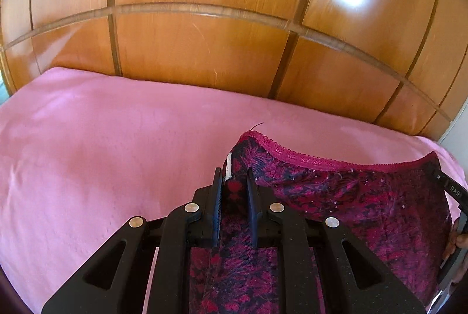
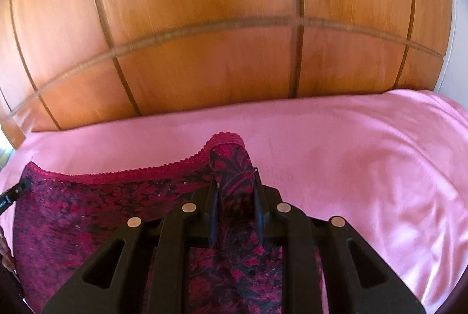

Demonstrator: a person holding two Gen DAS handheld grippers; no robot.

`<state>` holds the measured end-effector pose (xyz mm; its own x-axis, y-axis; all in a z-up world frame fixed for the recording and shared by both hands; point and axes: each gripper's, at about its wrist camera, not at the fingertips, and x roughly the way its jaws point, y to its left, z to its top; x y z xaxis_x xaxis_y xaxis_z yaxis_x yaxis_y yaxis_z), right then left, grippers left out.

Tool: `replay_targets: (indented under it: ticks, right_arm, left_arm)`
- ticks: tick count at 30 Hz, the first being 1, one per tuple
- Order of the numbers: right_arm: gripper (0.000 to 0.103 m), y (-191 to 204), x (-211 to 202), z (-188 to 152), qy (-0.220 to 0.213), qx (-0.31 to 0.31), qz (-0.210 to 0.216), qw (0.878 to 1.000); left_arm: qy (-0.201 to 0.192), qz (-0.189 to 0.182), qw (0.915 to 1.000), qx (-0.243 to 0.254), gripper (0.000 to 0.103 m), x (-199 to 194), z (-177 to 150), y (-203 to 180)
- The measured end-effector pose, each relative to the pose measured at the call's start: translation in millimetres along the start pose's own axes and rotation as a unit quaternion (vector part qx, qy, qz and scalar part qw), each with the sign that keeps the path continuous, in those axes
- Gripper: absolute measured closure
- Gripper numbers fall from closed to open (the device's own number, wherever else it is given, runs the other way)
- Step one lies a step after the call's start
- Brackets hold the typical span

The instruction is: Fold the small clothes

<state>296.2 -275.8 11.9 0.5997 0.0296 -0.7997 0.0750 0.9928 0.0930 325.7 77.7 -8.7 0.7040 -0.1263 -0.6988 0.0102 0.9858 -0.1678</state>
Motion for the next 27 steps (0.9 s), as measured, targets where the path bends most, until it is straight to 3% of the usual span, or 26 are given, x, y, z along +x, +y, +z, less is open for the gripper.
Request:
replay_targets:
  ticks: [4,7,10,15,19,23,25,26,27]
  right_arm:
    - [0.085,-1,13,-5,0.018,0.001,-0.009,1.000]
    - [0.084,-6,17,-5,0.037,0.004,0.008,0.999]
    - [0.067,-9,7,-4,0.035,0.009,0.025,0.999]
    - [0.055,-26,-27,-19,0.030,0.015,0.068,0.997]
    - [0.054,-45,-48,-45,0.045,0.029,0.098,0.994]
    - [0.059,-45,-64,-73,0.055,0.007,0.094,0.994]
    - [0.077,-43,-67,-79,0.052,-0.006,0.077,0.996]
    - [0.093,-43,-68,-79,0.048,-0.010,0.060,0.997]
    - [0.095,-44,-69,-79,0.046,-0.010,0.053,0.997]
  left_arm:
    - [0.037,0.003,0.9993,0.008,0.087,15,2,-2]
    - [0.033,-0.017,0.9993,0.002,0.084,6,2,2]
    - [0.043,-0.053,0.9975,-0.015,0.069,-3,-1,10]
    - [0.050,-0.074,0.9960,-0.011,0.069,-27,-28,22]
    - [0.056,-0.098,0.9933,-0.024,0.069,-45,-53,31]
    - [0.058,-0.108,0.9921,-0.028,0.070,-55,-71,27]
    - [0.053,-0.092,0.9942,-0.017,0.083,-56,-71,20]
    - [0.051,-0.086,0.9949,-0.014,0.085,-56,-69,16]
    - [0.048,-0.078,0.9957,-0.011,0.086,-56,-65,11]
